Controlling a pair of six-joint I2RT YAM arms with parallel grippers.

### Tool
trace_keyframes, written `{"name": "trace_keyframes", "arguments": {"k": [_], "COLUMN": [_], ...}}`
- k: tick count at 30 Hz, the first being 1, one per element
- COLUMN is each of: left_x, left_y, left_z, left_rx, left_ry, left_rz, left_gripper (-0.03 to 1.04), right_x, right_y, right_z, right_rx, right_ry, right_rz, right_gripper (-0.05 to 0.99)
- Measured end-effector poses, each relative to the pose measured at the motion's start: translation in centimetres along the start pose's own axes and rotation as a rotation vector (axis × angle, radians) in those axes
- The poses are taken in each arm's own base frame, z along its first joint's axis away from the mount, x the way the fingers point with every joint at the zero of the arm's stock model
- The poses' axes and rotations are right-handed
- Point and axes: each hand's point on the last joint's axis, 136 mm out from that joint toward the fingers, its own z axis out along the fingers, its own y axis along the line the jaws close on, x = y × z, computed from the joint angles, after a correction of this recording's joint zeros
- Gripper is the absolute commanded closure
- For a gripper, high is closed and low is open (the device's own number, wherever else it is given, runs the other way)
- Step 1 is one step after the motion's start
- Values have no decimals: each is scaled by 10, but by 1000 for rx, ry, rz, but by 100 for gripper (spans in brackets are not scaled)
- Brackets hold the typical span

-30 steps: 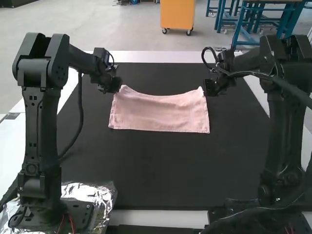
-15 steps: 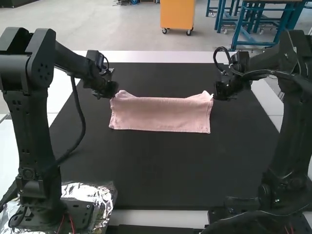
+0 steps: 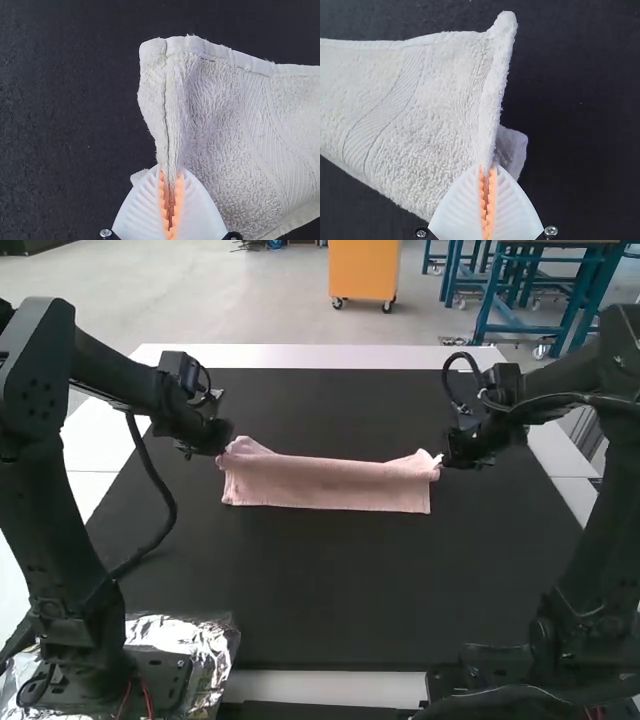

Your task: Fold the towel.

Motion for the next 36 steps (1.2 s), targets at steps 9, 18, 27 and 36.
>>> {"name": "trace_keyframes", "arguments": {"k": [9,18,27,36], "left_x": [50,79,32,26], "left_y": [-6,-2,17,18], "left_z": [0,3,-21,-24], "left_rx": [-5,-41,-91,-91], "left_ry": [3,47,-102,-107], "left_rz": [-9,-31,-56,-77], "left_gripper": [56,3,4,4], "right_x": [40,50,39,41], "right_y": [1,-12,-1,10], "right_z": [6,10,13,27], "right_rx": [-1,63,77,69], "right_ry": [21,22,10,24], "right_rz": [-5,-4,-35,-52], "right_gripper": [62,2,2,2]}}
